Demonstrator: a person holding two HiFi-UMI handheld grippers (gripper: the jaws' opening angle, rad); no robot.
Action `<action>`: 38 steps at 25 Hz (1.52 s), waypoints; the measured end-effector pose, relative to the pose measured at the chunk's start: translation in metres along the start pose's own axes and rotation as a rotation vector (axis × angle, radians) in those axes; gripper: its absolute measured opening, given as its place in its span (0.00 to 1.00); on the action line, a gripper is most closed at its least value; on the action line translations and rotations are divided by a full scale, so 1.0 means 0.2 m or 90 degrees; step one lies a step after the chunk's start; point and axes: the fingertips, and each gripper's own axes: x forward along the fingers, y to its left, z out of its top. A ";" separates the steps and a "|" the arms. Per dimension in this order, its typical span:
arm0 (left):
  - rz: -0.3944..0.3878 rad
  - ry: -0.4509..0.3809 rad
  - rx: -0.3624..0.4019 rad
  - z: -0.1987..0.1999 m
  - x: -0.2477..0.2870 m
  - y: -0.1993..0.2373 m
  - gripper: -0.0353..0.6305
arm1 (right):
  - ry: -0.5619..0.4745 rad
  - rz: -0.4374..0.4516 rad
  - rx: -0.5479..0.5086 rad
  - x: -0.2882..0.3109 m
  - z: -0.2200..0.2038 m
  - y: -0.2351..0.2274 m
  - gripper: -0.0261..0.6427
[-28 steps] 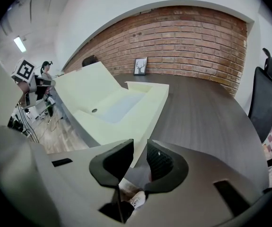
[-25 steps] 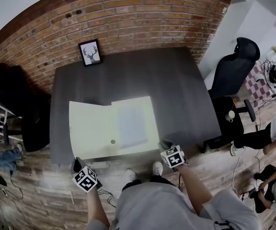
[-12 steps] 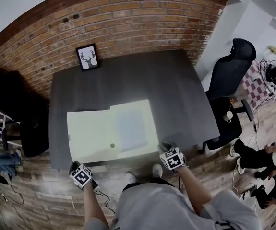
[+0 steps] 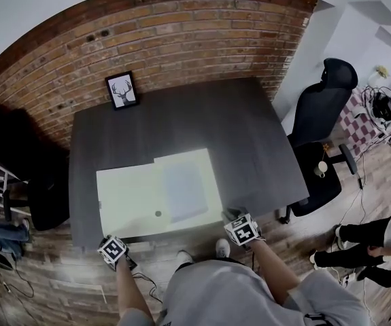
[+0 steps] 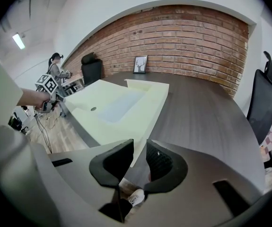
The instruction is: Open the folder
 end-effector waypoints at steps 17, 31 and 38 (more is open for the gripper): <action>-0.016 -0.099 0.000 0.16 -0.31 0.01 0.18 | -0.028 -0.002 -0.015 -0.01 0.03 0.01 0.10; -0.108 -0.365 0.074 0.64 -1.03 -0.28 0.06 | -0.241 -0.075 0.067 -0.42 0.49 -0.10 0.04; -0.274 -0.492 0.123 0.87 -1.48 -0.83 0.06 | -0.389 -0.090 0.039 -0.77 0.88 -0.05 0.04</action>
